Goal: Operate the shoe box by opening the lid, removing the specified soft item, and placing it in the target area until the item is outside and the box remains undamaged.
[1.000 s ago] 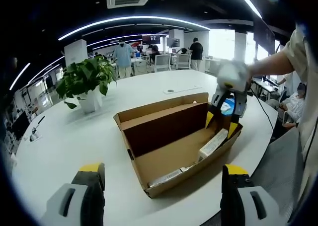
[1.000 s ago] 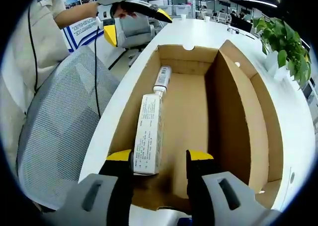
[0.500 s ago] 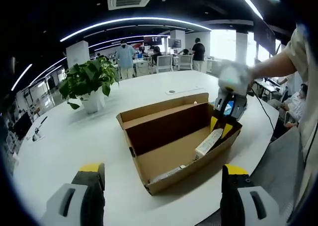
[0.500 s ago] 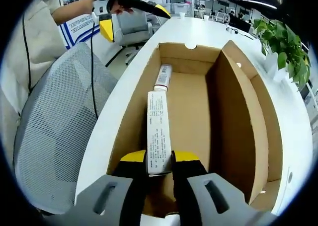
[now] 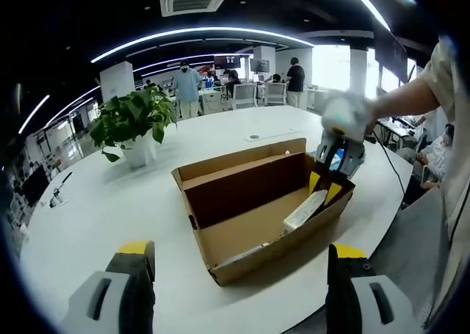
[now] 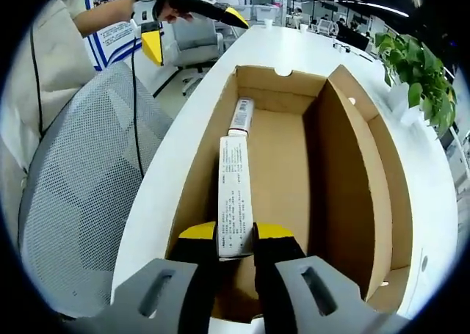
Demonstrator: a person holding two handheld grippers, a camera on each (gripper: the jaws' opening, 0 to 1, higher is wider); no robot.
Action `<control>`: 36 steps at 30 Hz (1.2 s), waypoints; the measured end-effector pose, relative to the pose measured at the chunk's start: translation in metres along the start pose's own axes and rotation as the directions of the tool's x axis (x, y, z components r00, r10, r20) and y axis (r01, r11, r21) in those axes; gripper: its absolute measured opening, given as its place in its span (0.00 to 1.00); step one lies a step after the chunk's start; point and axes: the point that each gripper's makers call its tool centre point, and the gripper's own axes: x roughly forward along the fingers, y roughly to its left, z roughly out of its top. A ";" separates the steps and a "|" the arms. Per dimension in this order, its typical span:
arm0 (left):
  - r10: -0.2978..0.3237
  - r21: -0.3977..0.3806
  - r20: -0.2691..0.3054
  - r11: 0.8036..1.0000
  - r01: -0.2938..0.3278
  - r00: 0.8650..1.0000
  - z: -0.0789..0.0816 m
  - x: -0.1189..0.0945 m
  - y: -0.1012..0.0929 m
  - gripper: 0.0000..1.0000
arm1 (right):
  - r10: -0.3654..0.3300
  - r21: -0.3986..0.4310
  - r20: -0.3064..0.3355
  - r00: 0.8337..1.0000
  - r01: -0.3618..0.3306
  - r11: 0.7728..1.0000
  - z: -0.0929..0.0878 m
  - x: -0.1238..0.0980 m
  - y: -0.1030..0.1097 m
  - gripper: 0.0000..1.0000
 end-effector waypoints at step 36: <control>-0.026 0.001 0.070 1.000 0.026 0.997 0.018 -0.009 -0.025 1.00 | -0.108 -0.015 0.059 0.992 0.109 0.994 0.025 -0.052 0.000 0.14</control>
